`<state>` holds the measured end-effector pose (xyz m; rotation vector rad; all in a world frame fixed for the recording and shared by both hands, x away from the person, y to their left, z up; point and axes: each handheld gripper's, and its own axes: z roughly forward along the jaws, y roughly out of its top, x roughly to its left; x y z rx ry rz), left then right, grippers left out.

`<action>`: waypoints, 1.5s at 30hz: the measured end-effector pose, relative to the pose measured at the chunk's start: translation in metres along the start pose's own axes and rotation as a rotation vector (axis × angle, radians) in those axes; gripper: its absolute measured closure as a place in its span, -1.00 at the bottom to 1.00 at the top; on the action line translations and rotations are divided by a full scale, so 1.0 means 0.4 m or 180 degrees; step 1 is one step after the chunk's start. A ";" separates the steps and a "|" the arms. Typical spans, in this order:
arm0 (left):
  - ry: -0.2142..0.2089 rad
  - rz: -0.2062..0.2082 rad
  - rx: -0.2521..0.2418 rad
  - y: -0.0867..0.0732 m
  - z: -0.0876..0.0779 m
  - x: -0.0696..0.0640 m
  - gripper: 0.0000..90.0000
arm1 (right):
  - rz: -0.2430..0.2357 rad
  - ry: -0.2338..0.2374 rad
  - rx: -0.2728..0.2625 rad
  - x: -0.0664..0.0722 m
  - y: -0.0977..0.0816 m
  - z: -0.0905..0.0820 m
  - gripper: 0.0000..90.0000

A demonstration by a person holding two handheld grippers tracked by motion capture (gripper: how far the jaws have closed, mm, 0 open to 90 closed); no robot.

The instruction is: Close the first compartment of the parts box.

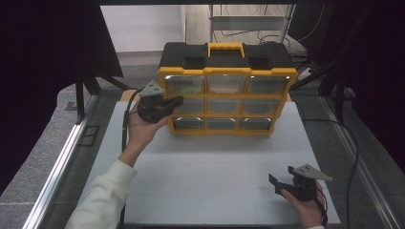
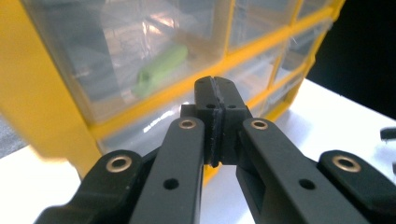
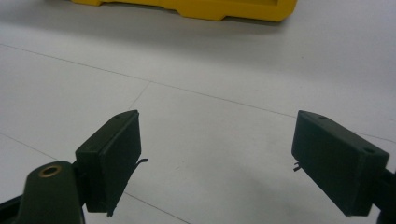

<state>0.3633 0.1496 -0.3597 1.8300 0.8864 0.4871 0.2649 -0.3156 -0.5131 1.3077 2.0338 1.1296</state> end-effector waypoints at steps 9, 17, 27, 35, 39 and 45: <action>-0.0072 -0.0043 0.0032 -0.109 -0.066 -0.039 0.98 | -0.0014 0.0013 0.0008 0.001 0.000 0.002 -0.65; 0.0033 -0.0078 0.0064 -0.210 -0.107 -0.075 0.50 | -0.0026 0.0064 0.0028 0.002 0.000 0.005 -0.65; 0.0148 -0.0087 0.0325 -0.316 -0.130 -0.102 -0.41 | -0.0055 0.0082 0.0022 0.002 0.000 0.006 -0.65; 0.0267 -0.0074 0.0384 -0.387 -0.149 -0.112 -0.52 | -0.0095 0.0169 -0.0024 0.005 0.002 0.007 -0.66; 0.0308 -0.0062 0.0366 -0.394 -0.160 -0.114 -0.53 | -0.0104 0.0180 -0.0046 0.006 0.003 0.006 -0.66; 0.0325 -0.0052 0.0342 -0.395 -0.163 -0.112 -0.54 | -0.0132 0.0194 -0.0076 0.007 0.005 0.004 -0.66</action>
